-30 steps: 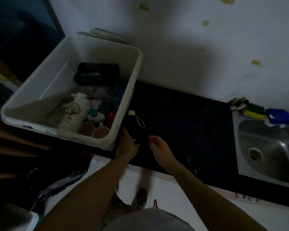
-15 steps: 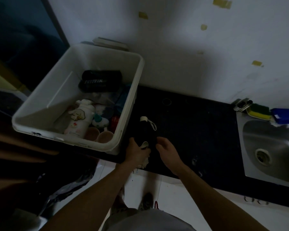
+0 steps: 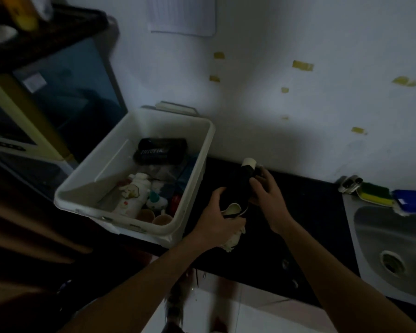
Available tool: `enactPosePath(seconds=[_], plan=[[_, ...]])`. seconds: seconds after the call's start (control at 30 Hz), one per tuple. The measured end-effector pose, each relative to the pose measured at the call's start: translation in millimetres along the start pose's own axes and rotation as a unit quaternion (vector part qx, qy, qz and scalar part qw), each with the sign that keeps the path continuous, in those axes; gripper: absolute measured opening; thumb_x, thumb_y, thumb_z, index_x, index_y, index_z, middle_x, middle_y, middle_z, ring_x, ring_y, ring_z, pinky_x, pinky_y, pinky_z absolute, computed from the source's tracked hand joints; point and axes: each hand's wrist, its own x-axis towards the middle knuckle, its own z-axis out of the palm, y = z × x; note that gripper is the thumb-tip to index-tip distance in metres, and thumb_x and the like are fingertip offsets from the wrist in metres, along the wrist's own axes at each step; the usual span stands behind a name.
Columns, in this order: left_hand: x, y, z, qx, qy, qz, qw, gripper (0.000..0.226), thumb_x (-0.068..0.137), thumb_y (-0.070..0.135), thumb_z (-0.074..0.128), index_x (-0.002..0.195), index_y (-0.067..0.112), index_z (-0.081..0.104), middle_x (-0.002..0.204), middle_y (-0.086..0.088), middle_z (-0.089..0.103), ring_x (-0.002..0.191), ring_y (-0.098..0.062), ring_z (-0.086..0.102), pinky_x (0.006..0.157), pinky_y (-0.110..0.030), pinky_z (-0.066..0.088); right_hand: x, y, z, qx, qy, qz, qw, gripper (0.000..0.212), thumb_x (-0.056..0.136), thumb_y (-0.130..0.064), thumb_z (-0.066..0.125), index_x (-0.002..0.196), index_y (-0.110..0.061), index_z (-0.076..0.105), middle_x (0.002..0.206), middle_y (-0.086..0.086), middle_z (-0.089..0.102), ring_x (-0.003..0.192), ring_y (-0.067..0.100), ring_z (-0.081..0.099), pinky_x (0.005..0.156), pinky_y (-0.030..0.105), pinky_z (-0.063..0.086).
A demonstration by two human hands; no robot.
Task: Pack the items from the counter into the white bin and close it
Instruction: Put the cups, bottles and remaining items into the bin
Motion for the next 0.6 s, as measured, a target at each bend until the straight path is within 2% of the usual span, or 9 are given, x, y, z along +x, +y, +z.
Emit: enactPosePath(seconds=[0.13, 0.23, 0.3, 0.37, 0.4, 0.47, 0.53, 0.57, 0.6], plan=[[-3, 34, -16, -0.005, -0.010, 0.045, 0.999, 0.071, 0.077, 0.026, 0.074, 0.136, 0.038, 0.036, 0.121, 0.026, 0.053, 0.113, 0.004, 0.056, 0.090, -0.019, 0.052, 9, -39, 12, 0.029, -0.013, -0.046, 0.998, 0.045, 0.097, -0.022, 0.058, 0.137, -0.031, 0.043, 0.117, -0.013, 0.062, 0.096, 0.004, 0.069, 0.069, 0.020, 0.055], [-2, 55, -35, -0.019, -0.004, 0.067, 0.998, 0.065, 0.079, 0.025, 0.073, 0.132, 0.039, 0.038, 0.120, 0.025, 0.054, 0.109, 0.009, 0.057, 0.083, -0.011, 0.052, 17, -62, 29, 0.025, -0.028, -0.062, 0.997, 0.052, 0.095, -0.026, 0.060, 0.142, -0.031, 0.037, 0.122, -0.010, 0.059, 0.098, 0.006, 0.068, 0.071, 0.021, 0.056], [-2, 65, -52, -0.016, 0.012, 0.077, 0.997, 0.065, 0.078, 0.028, 0.073, 0.131, 0.041, 0.038, 0.119, 0.027, 0.055, 0.108, 0.009, 0.058, 0.082, -0.012, 0.052, 22, -75, 45, 0.023, -0.048, -0.067, 0.996, 0.058, 0.095, -0.028, 0.060, 0.146, -0.033, 0.032, 0.121, -0.011, 0.057, 0.096, 0.005, 0.068, 0.071, 0.020, 0.056], [-1, 71, -70, -0.008, 0.031, 0.086, 0.996, 0.063, 0.079, 0.024, 0.073, 0.130, 0.041, 0.040, 0.118, 0.026, 0.056, 0.105, 0.010, 0.060, 0.079, -0.011, 0.052, 27, -86, 64, 0.013, -0.069, -0.079, 0.994, 0.055, 0.095, -0.027, 0.060, 0.143, -0.035, 0.034, 0.121, -0.010, 0.058, 0.094, 0.003, 0.069, 0.070, 0.020, 0.056], [0, 71, -79, -0.005, 0.044, 0.091, 0.995, 0.062, 0.080, 0.020, 0.073, 0.128, 0.043, 0.040, 0.115, 0.027, 0.057, 0.102, 0.013, 0.060, 0.076, -0.009, 0.051, 31, -91, 73, 0.003, -0.080, -0.089, 0.993, 0.049, 0.096, -0.026, 0.059, 0.139, -0.033, 0.037, 0.122, -0.006, 0.059, 0.094, 0.006, 0.069, 0.071, 0.022, 0.057], [3, 68, -100, 0.003, 0.072, 0.093, 0.993, 0.062, 0.081, 0.015, 0.072, 0.127, 0.042, 0.040, 0.111, 0.028, 0.057, 0.098, 0.015, 0.059, 0.074, -0.007, 0.049, 39, -96, 96, -0.018, -0.103, -0.104, 0.989, 0.044, 0.096, -0.024, 0.059, 0.137, -0.026, 0.040, 0.126, 0.007, 0.059, 0.101, 0.017, 0.069, 0.079, 0.036, 0.060], [7, 62, -122, 0.018, 0.099, 0.087, 0.991, 0.065, 0.081, 0.015, 0.073, 0.132, 0.037, 0.041, 0.112, 0.026, 0.056, 0.098, 0.017, 0.058, 0.074, -0.005, 0.048, 49, -97, 122, -0.035, -0.120, -0.093, 0.988, 0.052, 0.095, -0.024, 0.060, 0.141, -0.023, 0.036, 0.132, 0.012, 0.055, 0.108, 0.025, 0.065, 0.088, 0.045, 0.057], [8, 60, -129, 0.027, 0.106, 0.083, 0.991, 0.067, 0.081, 0.015, 0.074, 0.136, 0.034, 0.040, 0.114, 0.025, 0.056, 0.099, 0.018, 0.057, 0.075, -0.004, 0.048, 51, -97, 131, -0.044, -0.123, -0.083, 0.988, 0.059, 0.094, -0.024, 0.062, 0.145, -0.023, 0.032, 0.136, 0.009, 0.051, 0.109, 0.023, 0.064, 0.088, 0.042, 0.058], [11, 56, -140, 0.033, 0.108, 0.077, 0.991, 0.069, 0.081, 0.015, 0.074, 0.138, 0.033, 0.039, 0.116, 0.023, 0.055, 0.101, 0.018, 0.056, 0.077, -0.004, 0.047, 55, -96, 145, -0.054, -0.127, -0.075, 0.988, 0.066, 0.093, -0.025, 0.064, 0.148, -0.023, 0.027, 0.137, 0.005, 0.048, 0.106, 0.017, 0.063, 0.083, 0.032, 0.059]])
